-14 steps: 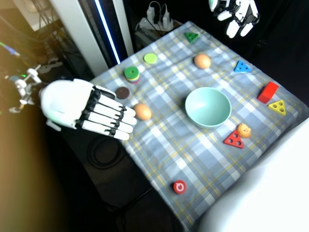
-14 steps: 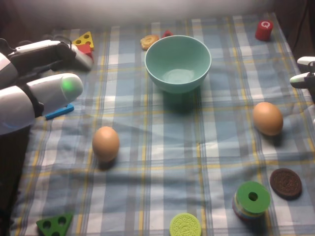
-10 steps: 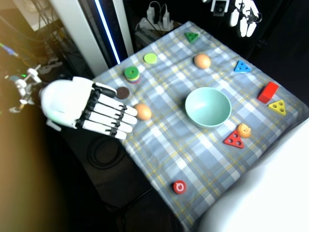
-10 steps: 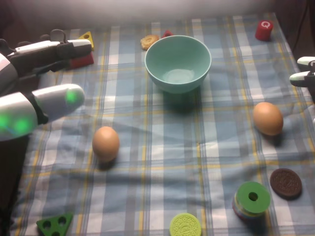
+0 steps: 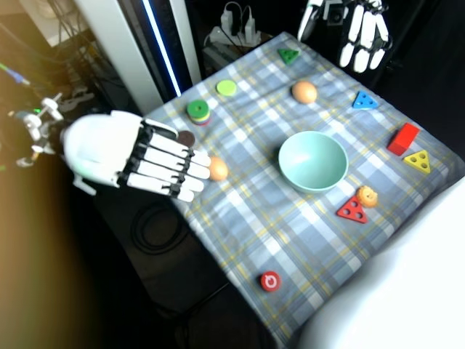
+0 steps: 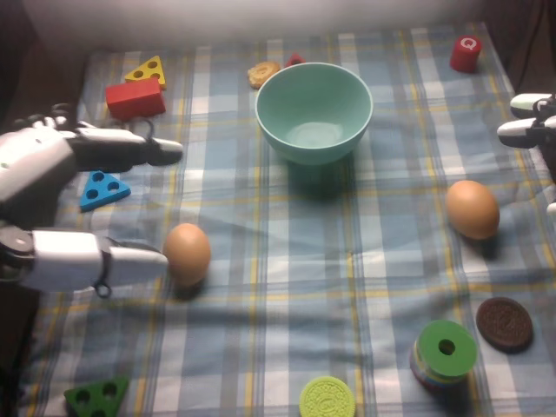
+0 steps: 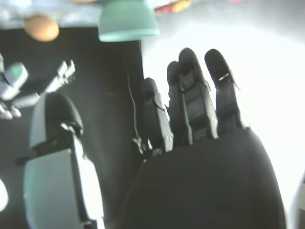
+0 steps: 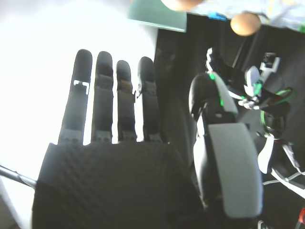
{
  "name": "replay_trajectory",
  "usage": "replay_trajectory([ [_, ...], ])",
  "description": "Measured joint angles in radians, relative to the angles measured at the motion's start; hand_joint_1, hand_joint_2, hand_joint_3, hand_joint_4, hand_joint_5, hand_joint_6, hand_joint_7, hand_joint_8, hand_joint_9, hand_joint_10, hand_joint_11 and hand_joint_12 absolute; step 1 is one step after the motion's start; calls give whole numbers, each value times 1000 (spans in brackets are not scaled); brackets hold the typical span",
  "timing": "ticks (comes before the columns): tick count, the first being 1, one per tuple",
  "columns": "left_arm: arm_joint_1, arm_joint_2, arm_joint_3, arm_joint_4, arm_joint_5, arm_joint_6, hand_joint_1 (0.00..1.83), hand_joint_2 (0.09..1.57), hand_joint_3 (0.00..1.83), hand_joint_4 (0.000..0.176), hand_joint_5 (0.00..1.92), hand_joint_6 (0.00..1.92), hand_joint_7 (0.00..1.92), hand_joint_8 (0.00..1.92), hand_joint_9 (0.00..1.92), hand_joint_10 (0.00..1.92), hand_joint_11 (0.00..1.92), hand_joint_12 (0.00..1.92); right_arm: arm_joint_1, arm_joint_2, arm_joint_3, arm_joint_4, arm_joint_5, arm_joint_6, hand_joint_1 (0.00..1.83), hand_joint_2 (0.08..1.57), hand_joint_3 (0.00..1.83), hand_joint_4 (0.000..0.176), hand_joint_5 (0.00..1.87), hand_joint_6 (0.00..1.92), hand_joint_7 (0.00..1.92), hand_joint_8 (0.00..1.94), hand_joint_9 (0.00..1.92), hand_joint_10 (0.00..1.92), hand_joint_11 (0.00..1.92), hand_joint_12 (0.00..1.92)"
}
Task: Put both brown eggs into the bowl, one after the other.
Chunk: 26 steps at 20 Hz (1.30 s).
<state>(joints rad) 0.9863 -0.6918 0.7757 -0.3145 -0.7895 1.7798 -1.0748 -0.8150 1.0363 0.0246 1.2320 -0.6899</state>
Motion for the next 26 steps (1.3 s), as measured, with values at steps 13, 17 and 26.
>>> replay_trajectory([
  [13,-124,-142,79,-116,259,389,886,922,3,176,421,2,490,5,490,6,0,563,0,1,0,-27,29,44,509,1287,0,0,563,2,447,3,443,5,107,941],
  [17,-148,-167,98,-131,311,438,880,923,0,176,469,3,593,9,579,11,0,706,-1,1,2,-25,29,46,514,1283,0,0,557,1,456,4,451,5,128,905],
  [26,-163,-191,132,-133,330,441,903,933,7,176,551,4,831,19,710,9,0,639,-2,1,5,-27,28,50,527,1287,0,0,570,0,489,3,500,6,172,887],
])
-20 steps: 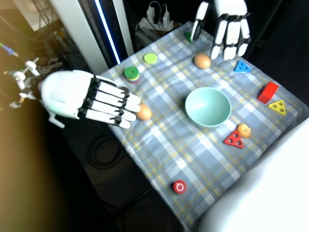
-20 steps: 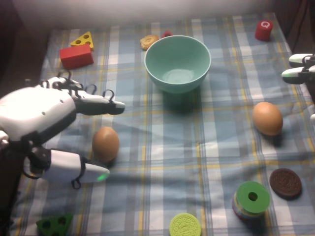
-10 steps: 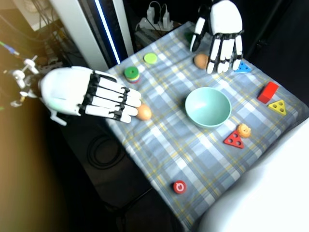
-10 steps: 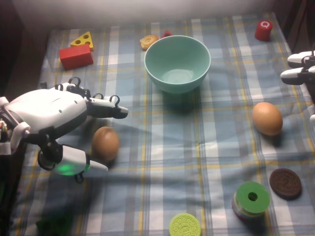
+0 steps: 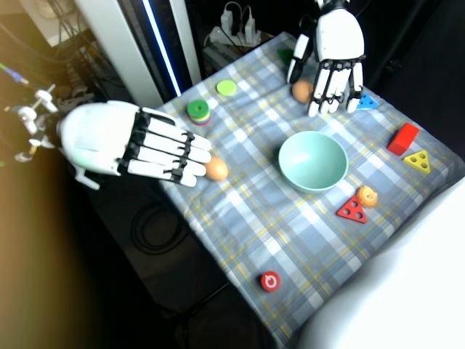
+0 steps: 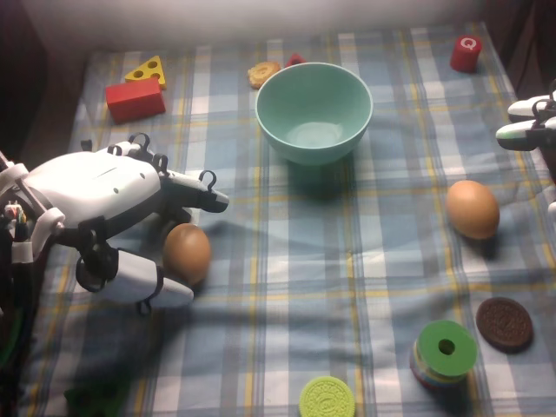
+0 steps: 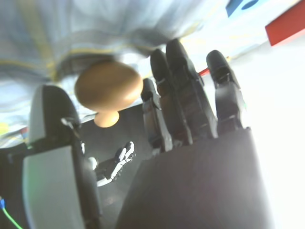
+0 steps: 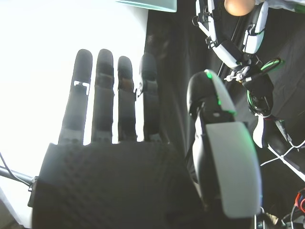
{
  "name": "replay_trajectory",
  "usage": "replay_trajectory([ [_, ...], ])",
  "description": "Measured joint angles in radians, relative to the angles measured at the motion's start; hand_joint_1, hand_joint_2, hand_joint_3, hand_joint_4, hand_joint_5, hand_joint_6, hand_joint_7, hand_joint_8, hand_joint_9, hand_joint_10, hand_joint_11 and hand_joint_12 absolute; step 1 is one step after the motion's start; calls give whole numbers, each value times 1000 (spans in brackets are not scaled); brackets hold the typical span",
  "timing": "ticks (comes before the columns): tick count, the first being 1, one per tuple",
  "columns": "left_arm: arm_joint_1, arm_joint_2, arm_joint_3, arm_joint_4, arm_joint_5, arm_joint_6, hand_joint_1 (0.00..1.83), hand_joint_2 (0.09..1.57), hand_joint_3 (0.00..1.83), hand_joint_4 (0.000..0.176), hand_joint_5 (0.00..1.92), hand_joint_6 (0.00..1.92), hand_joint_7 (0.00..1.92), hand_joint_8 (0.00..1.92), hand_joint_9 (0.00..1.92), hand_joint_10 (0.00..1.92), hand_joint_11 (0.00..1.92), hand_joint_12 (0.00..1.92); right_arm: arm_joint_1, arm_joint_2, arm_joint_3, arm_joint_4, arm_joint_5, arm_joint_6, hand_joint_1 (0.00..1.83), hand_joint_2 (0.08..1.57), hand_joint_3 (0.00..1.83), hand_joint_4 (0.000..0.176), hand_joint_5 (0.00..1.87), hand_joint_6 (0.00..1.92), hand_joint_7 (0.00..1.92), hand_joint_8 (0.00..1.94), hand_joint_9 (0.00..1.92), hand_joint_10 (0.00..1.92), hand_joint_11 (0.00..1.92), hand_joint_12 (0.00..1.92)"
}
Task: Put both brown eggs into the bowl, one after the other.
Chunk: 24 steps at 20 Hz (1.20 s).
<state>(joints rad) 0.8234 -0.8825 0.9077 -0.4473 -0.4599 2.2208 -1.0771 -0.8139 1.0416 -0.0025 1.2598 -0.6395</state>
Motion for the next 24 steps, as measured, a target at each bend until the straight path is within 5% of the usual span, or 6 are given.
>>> replay_trajectory([
  [14,-8,-13,8,-18,-11,1,1011,1032,0,94,878,2,1081,33,894,45,0,851,-7,0,0,2,-1,10,543,1293,0,0,564,4,526,7,534,10,245,845],
  [15,-8,-13,10,-19,-11,0,1282,1113,0,54,899,6,1042,748,908,56,3,858,-7,0,0,2,-1,10,541,1293,0,0,563,3,525,5,532,8,249,845],
  [17,-8,-13,10,-25,-11,0,1336,1093,0,50,925,8,1028,898,934,70,22,865,-7,0,0,2,0,10,551,1291,0,0,567,1,532,2,540,4,268,823],
  [18,-11,-13,10,-30,-11,1,1249,1125,6,0,925,986,956,1035,924,75,2,844,-7,0,0,2,-1,10,554,1293,1,0,563,0,534,1,539,2,263,812],
  [23,-23,-13,10,-50,-24,2,1258,1096,3,0,969,792,1084,1014,1003,125,22,854,-7,0,0,2,0,10,561,1292,0,0,564,0,523,0,536,0,265,797],
  [24,-30,-13,6,-57,-31,4,1071,1096,3,111,996,903,1101,441,1040,129,18,783,-7,0,0,2,0,10,569,1288,0,0,563,0,521,0,536,0,270,790],
])
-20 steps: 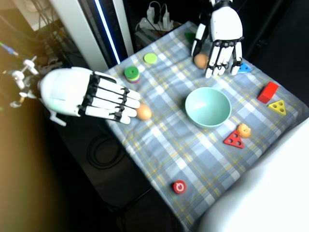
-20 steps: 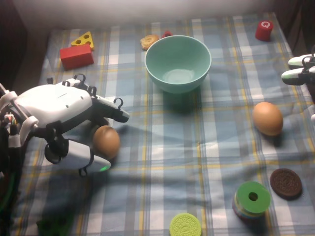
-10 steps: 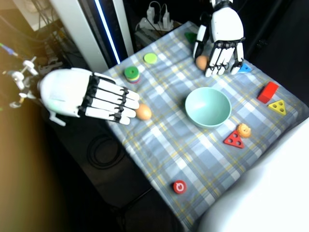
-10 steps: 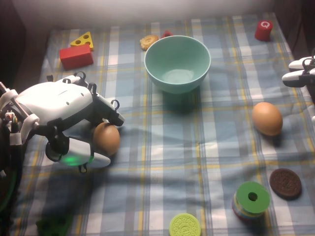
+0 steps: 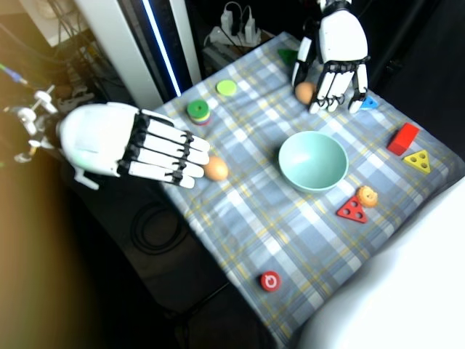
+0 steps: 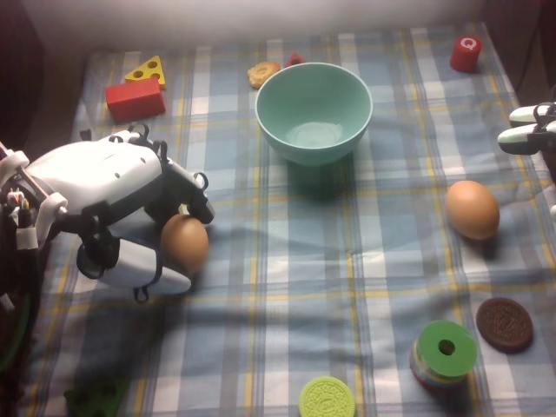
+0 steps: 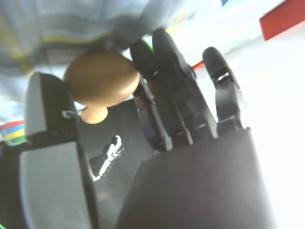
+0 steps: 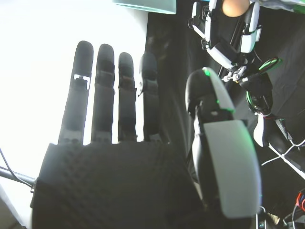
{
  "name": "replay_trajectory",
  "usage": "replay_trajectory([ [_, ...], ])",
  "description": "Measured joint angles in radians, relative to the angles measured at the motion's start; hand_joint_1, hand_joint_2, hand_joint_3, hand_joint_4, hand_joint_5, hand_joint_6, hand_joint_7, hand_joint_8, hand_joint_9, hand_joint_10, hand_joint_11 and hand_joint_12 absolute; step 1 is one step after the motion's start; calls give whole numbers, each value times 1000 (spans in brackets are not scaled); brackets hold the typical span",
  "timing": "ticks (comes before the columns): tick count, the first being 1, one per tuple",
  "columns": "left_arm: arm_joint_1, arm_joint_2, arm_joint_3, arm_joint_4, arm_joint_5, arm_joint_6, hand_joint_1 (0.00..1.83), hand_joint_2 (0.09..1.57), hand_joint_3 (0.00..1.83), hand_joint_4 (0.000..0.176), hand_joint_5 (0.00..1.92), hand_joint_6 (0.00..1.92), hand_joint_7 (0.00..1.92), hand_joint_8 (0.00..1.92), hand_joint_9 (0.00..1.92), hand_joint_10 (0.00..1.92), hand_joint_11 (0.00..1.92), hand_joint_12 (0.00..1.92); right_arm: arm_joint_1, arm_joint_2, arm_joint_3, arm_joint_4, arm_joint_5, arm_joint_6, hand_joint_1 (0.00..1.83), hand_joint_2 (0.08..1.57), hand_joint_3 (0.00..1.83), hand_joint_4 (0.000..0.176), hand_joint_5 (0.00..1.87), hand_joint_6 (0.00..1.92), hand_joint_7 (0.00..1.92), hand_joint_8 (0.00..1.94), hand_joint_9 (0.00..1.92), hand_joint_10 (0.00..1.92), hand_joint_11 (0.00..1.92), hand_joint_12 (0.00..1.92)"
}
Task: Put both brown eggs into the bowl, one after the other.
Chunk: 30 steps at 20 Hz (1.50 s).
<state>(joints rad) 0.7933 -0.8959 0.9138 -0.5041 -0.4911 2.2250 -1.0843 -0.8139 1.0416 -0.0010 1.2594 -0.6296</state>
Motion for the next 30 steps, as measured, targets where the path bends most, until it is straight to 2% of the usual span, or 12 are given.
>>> replay_trajectory([
  [1,-11,0,-1,-1,-4,-3,1043,1084,0,163,1029,880,1177,179,1065,128,14,754,-3,0,0,1,0,0,569,1286,0,0,567,2,526,2,539,2,275,788],
  [2,-23,0,-1,4,-14,-14,1221,1077,0,0,1036,853,1104,687,1083,124,24,755,-6,0,0,3,2,0,544,1291,1,0,565,0,528,2,538,1,275,776],
  [4,-64,-6,2,14,-55,-28,1331,1077,0,0,878,344,1042,900,1081,103,76,756,-7,0,0,4,0,0,543,1287,0,0,574,3,540,5,546,4,286,771],
  [6,-111,-42,29,15,-92,-32,1060,1068,2,162,1057,809,1127,112,1055,45,87,711,-7,0,0,8,0,0,531,1289,1,0,577,3,536,2,552,5,293,767],
  [7,-141,-60,46,15,-100,-39,1054,1071,1,157,1054,842,1143,24,1025,20,34,776,-7,0,0,7,1,0,532,1292,1,0,572,1,535,1,549,4,293,766],
  [8,-165,-73,60,15,-103,-45,1225,1046,0,0,1069,712,1221,547,1048,19,6,898,-7,0,0,7,0,0,533,1296,3,0,577,3,536,2,555,6,297,766],
  [11,-277,-142,137,25,-90,-49,1366,1024,0,95,971,21,1157,708,1048,9,31,931,-7,0,0,8,0,0,516,1299,3,0,579,2,529,0,557,5,304,767],
  [13,-312,-192,187,27,-62,-49,1268,1077,2,0,1029,825,1072,844,1136,20,77,979,-7,-3,6,3,4,0,509,1293,0,0,580,2,538,4,557,4,303,769],
  [14,-320,-218,213,21,-34,-49,1063,1102,3,108,986,944,1112,377,1179,29,102,966,-7,-6,8,6,4,0,516,1293,0,0,578,1,539,3,554,2,295,768],
  [17,-332,-270,269,2,70,-48,984,984,0,4,931,26,1142,21,1078,1,70,813,-6,-12,12,8,3,0,539,1297,0,0,579,0,527,0,544,0,285,766],
  [22,-340,-299,312,-11,126,-43,905,985,0,134,773,0,1000,0,916,0,70,854,-6,-13,12,6,6,1,580,1299,0,0,576,0,536,0,536,0,284,721],
  [30,-340,-320,322,-11,145,-37,946,925,1,62,722,0,853,1,857,11,59,853,-6,-16,13,6,5,1,577,1299,2,0,561,1,533,0,550,0,357,599],
])
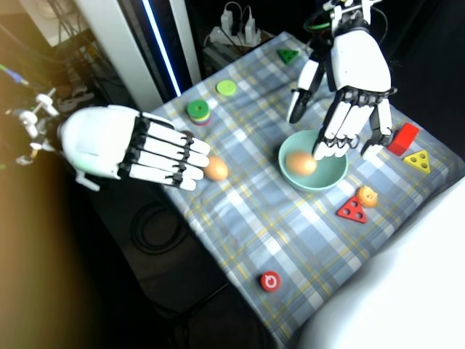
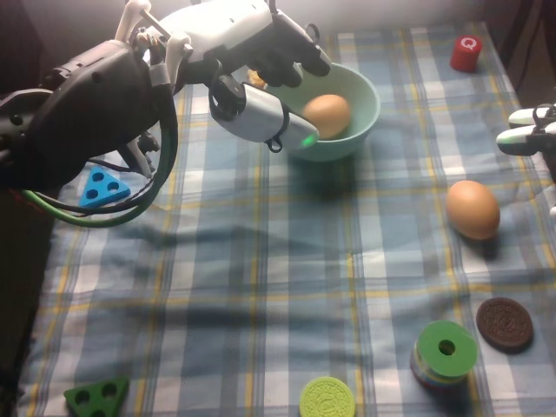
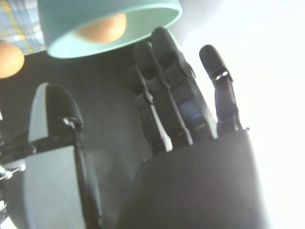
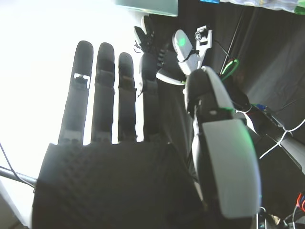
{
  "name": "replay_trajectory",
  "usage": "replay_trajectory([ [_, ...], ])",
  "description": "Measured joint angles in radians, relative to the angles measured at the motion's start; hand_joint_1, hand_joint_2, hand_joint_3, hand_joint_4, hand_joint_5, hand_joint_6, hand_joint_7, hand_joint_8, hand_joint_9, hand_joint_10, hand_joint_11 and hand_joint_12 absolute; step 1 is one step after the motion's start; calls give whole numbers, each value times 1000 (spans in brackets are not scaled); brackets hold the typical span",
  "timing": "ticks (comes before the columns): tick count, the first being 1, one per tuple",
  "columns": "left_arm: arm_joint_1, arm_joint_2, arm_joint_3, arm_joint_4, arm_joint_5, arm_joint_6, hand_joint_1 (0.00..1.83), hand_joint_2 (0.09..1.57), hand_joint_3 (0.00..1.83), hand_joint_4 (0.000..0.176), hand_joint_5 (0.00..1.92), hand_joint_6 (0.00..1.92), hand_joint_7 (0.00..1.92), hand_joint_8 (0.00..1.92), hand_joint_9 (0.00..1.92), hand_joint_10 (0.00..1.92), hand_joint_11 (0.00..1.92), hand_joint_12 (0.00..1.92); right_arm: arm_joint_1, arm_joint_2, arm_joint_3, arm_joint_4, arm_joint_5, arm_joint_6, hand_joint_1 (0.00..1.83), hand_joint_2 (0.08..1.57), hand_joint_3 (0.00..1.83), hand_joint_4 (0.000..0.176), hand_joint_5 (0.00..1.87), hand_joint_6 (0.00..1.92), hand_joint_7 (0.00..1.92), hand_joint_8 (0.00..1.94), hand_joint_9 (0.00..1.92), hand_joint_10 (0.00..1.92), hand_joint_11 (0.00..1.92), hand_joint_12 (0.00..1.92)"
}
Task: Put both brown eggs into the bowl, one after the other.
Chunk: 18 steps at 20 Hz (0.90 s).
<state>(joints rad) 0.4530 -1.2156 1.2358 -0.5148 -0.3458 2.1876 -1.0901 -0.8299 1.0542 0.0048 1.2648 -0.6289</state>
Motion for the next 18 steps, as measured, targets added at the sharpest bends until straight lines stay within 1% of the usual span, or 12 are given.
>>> replay_trajectory([
  [2,0,0,0,0,2,0,940,934,3,67,708,0,833,0,843,5,30,841,0,0,0,0,2,0,572,1301,3,0,558,0,523,0,540,0,350,591],
  [3,0,0,0,-1,1,0,948,925,0,61,718,4,840,3,861,12,50,850,0,0,0,0,1,0,570,1302,3,0,557,0,523,0,537,0,348,590],
  [4,0,0,-5,-5,-5,0,926,935,3,83,696,0,803,1,826,2,29,837,0,0,0,0,1,0,568,1305,3,0,554,0,521,0,536,0,347,590],
  [6,11,18,-40,-9,-34,-2,920,936,3,88,674,0,748,0,778,0,7,834,0,-2,1,0,2,0,623,1305,0,0,545,1,509,1,524,0,335,582],
  [9,54,77,-122,75,-120,-130,806,947,3,80,500,0,645,0,692,1,0,661,14,-17,11,-9,-8,0,617,1177,0,3,494,0,443,0,478,0,312,564],
  [11,89,129,-190,135,-212,-201,670,952,4,106,347,0,487,0,508,0,0,649,49,-32,24,-29,-24,0,680,1080,1,65,423,1,390,2,427,3,175,779],
  [12,119,166,-233,163,-280,-238,465,966,10,123,301,0,416,0,459,0,0,652,81,-46,36,-53,-40,1,707,1045,2,85,394,0,388,0,424,1,133,870],
  [13,147,197,-264,183,-334,-278,404,961,4,142,252,0,358,0,396,0,0,594,105,-56,46,-74,-60,4,699,1030,0,87,387,0,417,11,452,12,157,902],
  [14,187,230,-294,193,-392,-333,497,925,0,159,213,0,332,0,335,0,0,498,130,-68,58,-104,-91,10,680,1027,0,99,376,0,415,8,446,8,145,901],
  [15,203,244,-306,198,-418,-355,603,876,0,158,176,0,281,0,248,0,0,338,137,-72,63,-113,-102,16,762,1018,0,99,364,0,384,2,395,3,71,873],
  [17,249,276,-345,203,-508,-380,768,782,0,154,178,1,253,0,226,1,0,267,146,-83,87,-145,-154,54,810,979,0,118,377,3,420,6,461,14,195,863],
  [18,252,279,-360,217,-537,-380,778,810,1,171,185,1,223,3,196,3,0,193,146,-86,100,-147,-183,71,782,983,1,113,371,1,428,7,490,23,231,879],
])
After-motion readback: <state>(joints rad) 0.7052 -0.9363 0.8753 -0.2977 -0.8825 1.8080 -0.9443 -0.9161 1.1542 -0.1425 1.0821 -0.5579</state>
